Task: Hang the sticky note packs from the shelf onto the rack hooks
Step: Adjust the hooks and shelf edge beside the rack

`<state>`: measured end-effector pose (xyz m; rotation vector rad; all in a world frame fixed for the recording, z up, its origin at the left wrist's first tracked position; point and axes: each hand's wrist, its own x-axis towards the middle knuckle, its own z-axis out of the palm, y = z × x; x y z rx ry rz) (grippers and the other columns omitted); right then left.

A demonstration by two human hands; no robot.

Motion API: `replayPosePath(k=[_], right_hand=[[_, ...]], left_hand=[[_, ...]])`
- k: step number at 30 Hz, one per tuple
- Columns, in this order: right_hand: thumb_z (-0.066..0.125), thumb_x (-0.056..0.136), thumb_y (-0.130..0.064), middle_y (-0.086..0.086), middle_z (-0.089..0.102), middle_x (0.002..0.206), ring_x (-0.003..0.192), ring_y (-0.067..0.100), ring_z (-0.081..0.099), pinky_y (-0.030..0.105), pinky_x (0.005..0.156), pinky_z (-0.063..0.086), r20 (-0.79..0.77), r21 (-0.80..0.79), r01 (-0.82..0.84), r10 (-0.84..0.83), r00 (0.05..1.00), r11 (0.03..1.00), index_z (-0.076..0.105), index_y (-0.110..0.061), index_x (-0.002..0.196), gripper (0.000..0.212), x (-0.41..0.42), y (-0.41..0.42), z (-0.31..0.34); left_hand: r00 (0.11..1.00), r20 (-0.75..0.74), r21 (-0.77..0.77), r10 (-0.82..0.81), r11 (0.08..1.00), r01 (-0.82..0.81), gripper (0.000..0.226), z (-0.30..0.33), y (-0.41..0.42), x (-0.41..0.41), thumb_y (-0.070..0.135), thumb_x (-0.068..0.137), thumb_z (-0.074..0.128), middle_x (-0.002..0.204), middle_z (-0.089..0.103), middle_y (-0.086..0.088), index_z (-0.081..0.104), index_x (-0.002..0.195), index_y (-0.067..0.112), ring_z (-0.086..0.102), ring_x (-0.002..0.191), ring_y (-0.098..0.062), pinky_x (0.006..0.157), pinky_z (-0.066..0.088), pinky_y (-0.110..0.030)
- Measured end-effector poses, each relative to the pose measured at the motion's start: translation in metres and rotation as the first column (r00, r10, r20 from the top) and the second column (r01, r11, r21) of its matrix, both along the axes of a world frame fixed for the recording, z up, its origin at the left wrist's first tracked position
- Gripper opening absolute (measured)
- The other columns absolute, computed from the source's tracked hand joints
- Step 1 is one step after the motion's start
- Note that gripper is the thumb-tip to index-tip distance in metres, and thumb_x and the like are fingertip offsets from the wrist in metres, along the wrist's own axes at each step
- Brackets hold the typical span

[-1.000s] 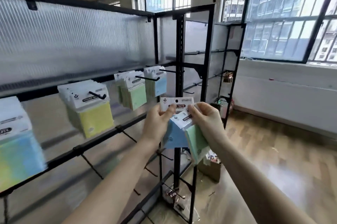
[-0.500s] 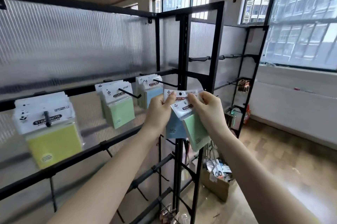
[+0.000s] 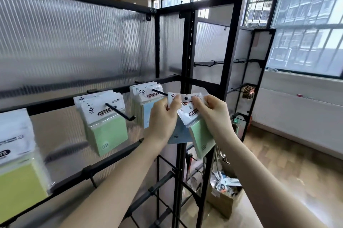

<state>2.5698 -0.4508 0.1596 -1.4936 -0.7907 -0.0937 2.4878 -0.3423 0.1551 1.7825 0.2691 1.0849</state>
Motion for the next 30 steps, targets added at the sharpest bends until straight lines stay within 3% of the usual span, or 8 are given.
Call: replayPosePath(k=[5, 10, 13, 15, 20, 24, 27, 30], right_hand=[[0.067, 0.088, -0.033, 0.002, 0.052, 0.06, 0.054, 0.01, 0.046, 0.021, 0.049, 0.033, -0.019, -0.002, -0.073, 0.073, 0.997, 0.997, 0.049, 0.006, 0.072, 0.047, 0.016, 0.01, -0.009], [0.065, 0.09, -0.031, -0.007, 0.058, 0.058, 0.053, 0.004, 0.05, 0.017, 0.05, 0.037, 0.006, -0.054, -0.115, 0.115, 0.993, 0.992, 0.055, -0.02, 0.062, 0.032, 0.028, 0.032, -0.017], [0.067, 0.088, -0.03, 0.002, 0.067, 0.075, 0.067, 0.009, 0.058, 0.025, 0.063, 0.044, 0.008, -0.073, -0.125, 0.126, 0.992, 0.989, 0.06, -0.016, 0.082, 0.016, 0.038, 0.05, -0.021], [0.068, 0.087, -0.028, -0.004, 0.063, 0.079, 0.071, 0.007, 0.055, 0.021, 0.065, 0.042, 0.013, -0.068, -0.117, 0.118, 0.993, 0.991, 0.057, -0.021, 0.084, 0.013, 0.044, 0.062, -0.025], [0.068, 0.086, -0.031, -0.007, 0.059, 0.086, 0.074, 0.005, 0.053, 0.009, 0.06, 0.039, -0.015, -0.085, -0.107, 0.106, 0.994, 0.991, 0.052, -0.024, 0.086, 0.017, 0.054, 0.083, -0.033], [0.067, 0.086, -0.038, 0.0, 0.061, 0.09, 0.075, 0.009, 0.056, 0.015, 0.059, 0.041, -0.052, -0.127, -0.124, 0.118, 0.992, 0.984, 0.052, -0.02, 0.089, 0.024, 0.057, 0.093, -0.038], [0.067, 0.086, -0.039, 0.008, 0.064, 0.091, 0.079, 0.021, 0.06, 0.032, 0.069, 0.046, -0.086, -0.132, -0.156, 0.145, 0.986, 0.979, 0.053, -0.009, 0.094, 0.034, 0.058, 0.099, -0.041], [0.067, 0.086, -0.033, 0.007, 0.065, 0.083, 0.074, 0.022, 0.059, 0.032, 0.062, 0.042, -0.1, -0.136, -0.189, 0.176, 0.979, 0.973, 0.052, -0.007, 0.089, 0.03, 0.057, 0.103, -0.042]], left_hand=[[0.999, -0.035, -0.013, -0.011, 1.0, 0.011, 0.048, -0.004, 0.007, 0.004, 0.036, 0.097, 0.048, 0.078, 0.061, -0.026, 0.06, 0.092, -0.01, 0.057, 0.071, -0.035, 0.07, 0.046, -0.047], [0.992, 0.007, 0.04, 0.124, 0.991, -0.124, 0.04, -0.013, 0.015, 0.001, 0.033, 0.096, 0.051, 0.055, 0.054, 0.016, 0.049, 0.067, 0.006, 0.05, 0.056, 0.006, 0.056, 0.038, -0.017], [0.89, 0.118, 0.328, 0.441, 0.828, -0.454, 0.019, -0.017, 0.02, -0.004, 0.021, 0.088, 0.065, 0.08, 0.053, 0.007, 0.052, 0.089, 0.008, 0.05, 0.073, -0.011, 0.064, 0.04, -0.023], [0.826, 0.153, 0.376, 0.543, 0.741, -0.557, 0.03, -0.021, 0.024, -0.002, 0.017, 0.082, 0.072, 0.094, 0.054, -0.005, 0.052, 0.102, 0.004, 0.051, 0.087, -0.02, 0.073, 0.042, -0.026], [0.806, 0.119, 0.298, 0.58, 0.753, -0.586, 0.031, -0.021, 0.036, 0.002, 0.021, 0.084, 0.069, 0.097, 0.052, -0.004, 0.051, 0.104, 0.006, 0.051, 0.092, -0.021, 0.081, 0.044, -0.032], [0.779, 0.066, 0.243, 0.623, 0.747, -0.618, 0.029, -0.019, 0.045, 0.005, 0.024, 0.086, 0.066, 0.092, 0.05, -0.001, 0.051, 0.103, 0.006, 0.051, 0.086, -0.024, 0.077, 0.047, -0.04], [0.746, 0.072, 0.225, 0.662, 0.718, -0.659, 0.027, -0.018, 0.047, 0.009, 0.022, 0.086, 0.066, 0.09, 0.048, 0.001, 0.049, 0.101, 0.006, 0.048, 0.081, -0.019, 0.074, 0.044, -0.033], [0.716, 0.052, 0.176, 0.697, 0.699, -0.693, 0.028, -0.018, 0.049, 0.014, 0.02, 0.086, 0.066, 0.097, 0.054, -0.004, 0.05, 0.103, 0.005, 0.049, 0.082, -0.016, 0.073, 0.04, -0.029]])
